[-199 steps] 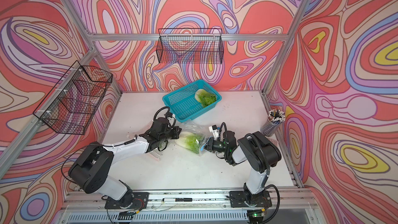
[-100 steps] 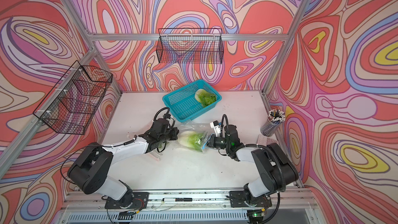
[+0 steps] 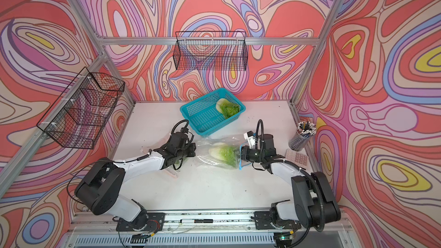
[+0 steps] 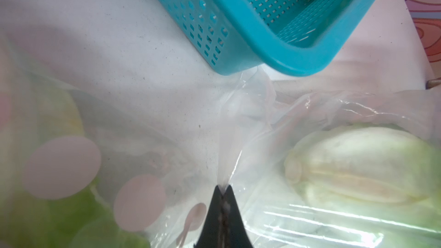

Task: Open the zip-top bag and take out the chinese cabbages
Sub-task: Pick up the Chinese cabbage from the zipper food storage bag.

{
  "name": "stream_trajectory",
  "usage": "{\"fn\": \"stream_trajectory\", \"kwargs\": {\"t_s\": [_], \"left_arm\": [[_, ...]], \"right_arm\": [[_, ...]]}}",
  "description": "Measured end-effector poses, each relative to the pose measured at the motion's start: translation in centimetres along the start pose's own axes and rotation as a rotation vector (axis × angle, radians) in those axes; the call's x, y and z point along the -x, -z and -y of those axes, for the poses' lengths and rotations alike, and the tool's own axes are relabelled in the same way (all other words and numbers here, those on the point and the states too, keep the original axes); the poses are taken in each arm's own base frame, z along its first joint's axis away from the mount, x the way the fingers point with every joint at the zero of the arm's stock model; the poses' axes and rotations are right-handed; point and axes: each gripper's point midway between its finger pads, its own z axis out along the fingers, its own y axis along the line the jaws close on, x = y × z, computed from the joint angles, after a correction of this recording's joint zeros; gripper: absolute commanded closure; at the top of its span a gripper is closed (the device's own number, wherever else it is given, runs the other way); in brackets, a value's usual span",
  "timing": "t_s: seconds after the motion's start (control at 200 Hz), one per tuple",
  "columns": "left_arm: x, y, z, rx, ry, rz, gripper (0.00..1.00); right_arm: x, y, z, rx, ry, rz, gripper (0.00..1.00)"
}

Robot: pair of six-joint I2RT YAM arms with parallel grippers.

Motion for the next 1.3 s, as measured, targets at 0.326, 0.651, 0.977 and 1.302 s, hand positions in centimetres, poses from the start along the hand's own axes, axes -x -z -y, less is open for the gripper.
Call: {"fn": "stream_trajectory", "kwargs": {"t_s": [0.326,0.651,0.977,1.302], "left_arm": [[0.4,0.2,-0.5,0.042,-0.057,-0.004,1.00],[0.5,0.3,-0.9,0.071,-0.092,-0.004,1.00],[0.8,0.4,-0.9,0.078,-0.109,-0.001,1.00],[0.9,0.4,-1.0,0.088,-0.117,0.000,1.00]], "right_arm": [[1.6,2.1,-0.3,-0.025,-0.010,0.052,1.00],[3.9,5.2,0.0,-0.059,-0.025,0.154,1.00],[6.6,7.7,-0.7,-0.069,-0.045,0.291,1.00],[8.9,9.1,-3.0,0.029,-0.098,0.418,1.00]]}}
